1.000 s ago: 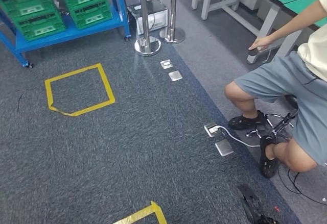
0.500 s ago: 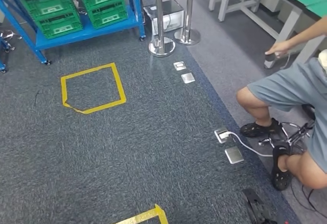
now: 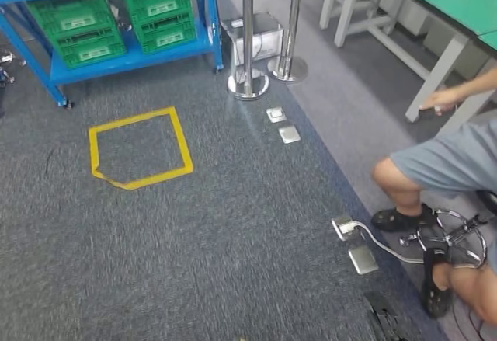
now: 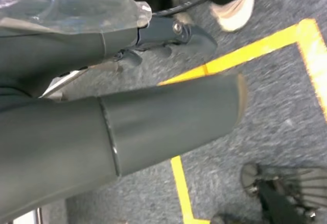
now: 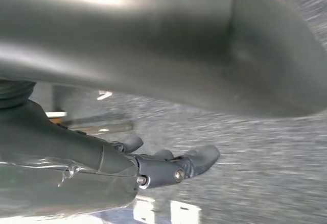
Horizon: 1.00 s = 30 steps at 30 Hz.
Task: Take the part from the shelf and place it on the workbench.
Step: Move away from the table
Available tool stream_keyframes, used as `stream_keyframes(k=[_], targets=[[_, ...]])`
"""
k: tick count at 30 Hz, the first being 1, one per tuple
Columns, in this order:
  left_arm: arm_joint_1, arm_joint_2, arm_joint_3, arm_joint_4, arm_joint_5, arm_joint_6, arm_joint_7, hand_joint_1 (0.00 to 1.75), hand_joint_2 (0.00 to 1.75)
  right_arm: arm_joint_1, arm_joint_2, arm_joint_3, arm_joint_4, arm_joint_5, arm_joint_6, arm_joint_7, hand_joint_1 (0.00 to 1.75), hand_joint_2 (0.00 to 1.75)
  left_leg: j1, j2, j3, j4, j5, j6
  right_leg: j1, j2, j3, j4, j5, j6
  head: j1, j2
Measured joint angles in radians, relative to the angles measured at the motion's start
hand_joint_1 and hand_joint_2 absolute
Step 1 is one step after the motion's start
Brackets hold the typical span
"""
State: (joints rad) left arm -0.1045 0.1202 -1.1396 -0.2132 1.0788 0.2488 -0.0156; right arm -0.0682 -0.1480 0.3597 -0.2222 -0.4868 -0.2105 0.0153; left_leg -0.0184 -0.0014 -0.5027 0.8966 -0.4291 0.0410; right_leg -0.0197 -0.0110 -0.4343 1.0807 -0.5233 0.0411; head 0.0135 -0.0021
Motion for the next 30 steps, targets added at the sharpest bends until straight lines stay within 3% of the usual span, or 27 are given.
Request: stream_keyframes(k=[1,3,4,5,6,7,9,10,11,13,15,16,18,19,20,21,23,24,25,28,30], targets=[[0.001,0.000,0.000,0.000,0.000,0.000,0.000,0.00,0.00,0.001,0.000,0.000,0.001,0.000,0.000,-0.001,0.00,0.00,-0.001,0.000,0.026,-0.004,-0.016,0.005,0.001,0.003,-0.047,0.071,-0.016,0.000,0.002,0.000],[0.000,0.000,-0.001,0.000,0.000,0.000,0.000,0.00,0.00,0.004,0.001,0.000,0.003,0.000,0.001,-0.001,0.00,0.00,-0.002,-0.007,0.074,-0.013,-0.049,0.011,0.004,0.006,-0.140,0.150,-0.101,0.000,0.006,0.000],[-0.001,0.000,-0.001,0.000,0.000,0.000,0.000,0.00,0.00,0.008,0.001,0.000,0.005,0.000,0.002,0.000,0.00,0.00,-0.002,-0.013,0.099,-0.017,-0.064,0.012,0.006,0.006,-0.170,0.147,-0.145,-0.002,0.007,0.000],[-0.001,0.000,-0.001,0.000,0.000,0.000,0.000,0.00,0.00,0.011,0.001,0.000,0.006,0.000,0.002,0.000,0.00,0.00,-0.003,-0.017,0.125,-0.022,-0.078,0.013,0.009,0.007,-0.187,0.118,-0.167,-0.004,0.010,0.000],[0.000,-0.001,-0.001,0.000,0.000,0.000,0.000,0.00,0.00,0.013,0.001,0.000,0.007,0.000,0.002,0.000,0.00,0.00,-0.003,-0.021,0.150,-0.026,-0.092,0.013,0.014,0.007,-0.192,0.065,-0.151,-0.011,0.014,0.000],[0.000,-0.002,-0.002,0.000,0.000,0.000,0.000,0.00,0.00,0.014,0.001,0.000,0.008,0.000,0.002,0.000,0.00,0.00,-0.003,-0.024,0.173,-0.031,-0.105,0.013,0.021,0.009,-0.189,0.000,-0.086,-0.024,0.018,0.000],[-0.002,-0.008,-0.004,0.000,0.000,0.000,0.000,0.00,0.00,0.014,-0.001,0.000,0.009,-0.001,0.005,0.000,0.00,0.00,0.000,-0.031,0.206,-0.040,-0.125,0.008,0.034,0.018,-0.170,-0.108,0.083,-0.043,0.016,0.000],[-0.003,-0.011,-0.005,0.000,0.000,0.001,0.000,0.00,0.00,0.013,-0.002,0.000,0.010,-0.002,0.008,0.000,0.00,0.00,0.001,-0.034,0.215,-0.044,-0.126,0.003,0.039,0.024,-0.158,-0.134,0.140,-0.050,0.016,0.000],[-0.006,-0.012,-0.007,0.000,0.001,0.002,0.001,0.00,0.00,0.011,-0.003,0.000,0.011,-0.003,0.011,-0.001,0.00,0.00,0.001,-0.038,0.217,-0.040,-0.122,-0.002,0.040,0.027,-0.149,-0.147,0.156,-0.053,0.016,0.000],[-0.007,-0.011,-0.008,0.000,0.004,0.004,0.002,0.00,0.00,0.010,-0.004,0.000,0.011,-0.006,0.019,-0.003,0.00,0.00,-0.002,-0.033,0.207,-0.003,-0.104,-0.012,0.035,0.026,-0.119,-0.168,0.153,-0.061,0.023,0.000],[-0.008,-0.010,-0.009,0.000,0.006,0.005,0.002,0.00,0.00,0.011,-0.004,0.000,0.011,-0.012,0.029,-0.005,0.00,0.00,-0.001,-0.022,0.146,0.104,-0.105,-0.023,0.025,0.023,-0.094,-0.189,0.151,-0.065,0.019,0.000],[-0.008,-0.011,-0.009,0.000,0.007,0.006,0.002,0.00,0.00,0.011,-0.003,0.000,0.012,-0.015,0.034,-0.005,0.00,0.00,0.004,-0.017,0.099,0.172,-0.125,-0.029,0.021,0.023,-0.088,-0.194,0.147,-0.065,0.016,0.000],[-0.010,-0.011,-0.009,0.000,0.007,0.006,0.002,0.00,0.00,0.011,-0.002,0.000,0.012,-0.017,0.045,-0.006,0.00,0.00,0.020,-0.013,0.005,0.271,-0.204,-0.046,0.013,0.023,-0.079,-0.197,0.133,-0.060,0.010,0.000],[-0.009,-0.011,-0.009,0.000,0.008,0.006,0.002,0.00,0.00,0.011,-0.002,0.000,0.012,-0.017,0.053,-0.005,0.00,0.00,0.029,-0.012,-0.026,0.281,-0.234,-0.055,0.008,0.023,-0.071,-0.197,0.123,-0.054,0.009,0.000],[-0.007,-0.011,-0.009,0.000,0.008,0.006,0.002,0.00,0.00,0.012,-0.002,0.000,0.012,-0.019,0.061,-0.004,0.00,0.00,0.038,-0.010,-0.043,0.261,-0.238,-0.065,0.002,0.023,-0.061,-0.196,0.113,-0.047,0.007,0.000],[-0.005,-0.011,-0.009,0.000,0.007,0.006,0.002,0.00,0.00,0.012,-0.002,0.000,0.012,-0.020,0.066,-0.002,0.00,0.00,0.048,-0.007,-0.047,0.213,-0.205,-0.076,-0.005,0.023,-0.050,-0.193,0.102,-0.040,0.005,0.000],[-0.001,-0.012,-0.010,0.000,0.007,0.005,0.002,0.00,0.00,0.012,-0.002,0.000,0.013,-0.022,0.071,0.001,0.00,0.00,0.065,0.007,-0.040,0.090,-0.081,-0.095,-0.014,0.022,-0.035,-0.180,0.076,-0.021,-0.004,0.000],[0.000,-0.014,-0.010,0.000,0.006,0.005,0.002,0.00,0.00,0.011,-0.003,0.000,0.014,-0.022,0.072,0.002,0.00,0.00,0.067,0.016,-0.040,0.052,-0.037,-0.097,-0.016,0.020,-0.032,-0.172,0.063,-0.010,-0.008,0.000],[-0.001,-0.015,-0.010,0.000,0.006,0.004,0.002,0.00,0.00,0.010,-0.003,0.000,0.015,-0.022,0.072,0.002,0.00,0.00,0.066,0.023,-0.042,0.037,-0.012,-0.091,-0.017,0.017,-0.032,-0.165,0.051,0.000,-0.009,0.000],[-0.003,-0.014,-0.010,0.000,0.005,0.003,0.001,0.00,0.00,0.010,-0.002,0.000,0.015,-0.022,0.073,0.004,0.00,0.00,0.054,0.018,-0.043,0.046,-0.009,-0.060,-0.026,0.007,-0.024,-0.158,0.028,0.022,0.004,0.000],[-0.003,-0.012,-0.010,0.000,0.005,0.003,0.001,0.00,0.00,0.010,-0.001,0.000,0.015,-0.022,0.073,0.004,0.00,0.00,0.051,0.014,-0.034,0.043,-0.015,-0.043,-0.030,0.005,-0.049,-0.091,-0.014,0.024,0.016,0.000]])
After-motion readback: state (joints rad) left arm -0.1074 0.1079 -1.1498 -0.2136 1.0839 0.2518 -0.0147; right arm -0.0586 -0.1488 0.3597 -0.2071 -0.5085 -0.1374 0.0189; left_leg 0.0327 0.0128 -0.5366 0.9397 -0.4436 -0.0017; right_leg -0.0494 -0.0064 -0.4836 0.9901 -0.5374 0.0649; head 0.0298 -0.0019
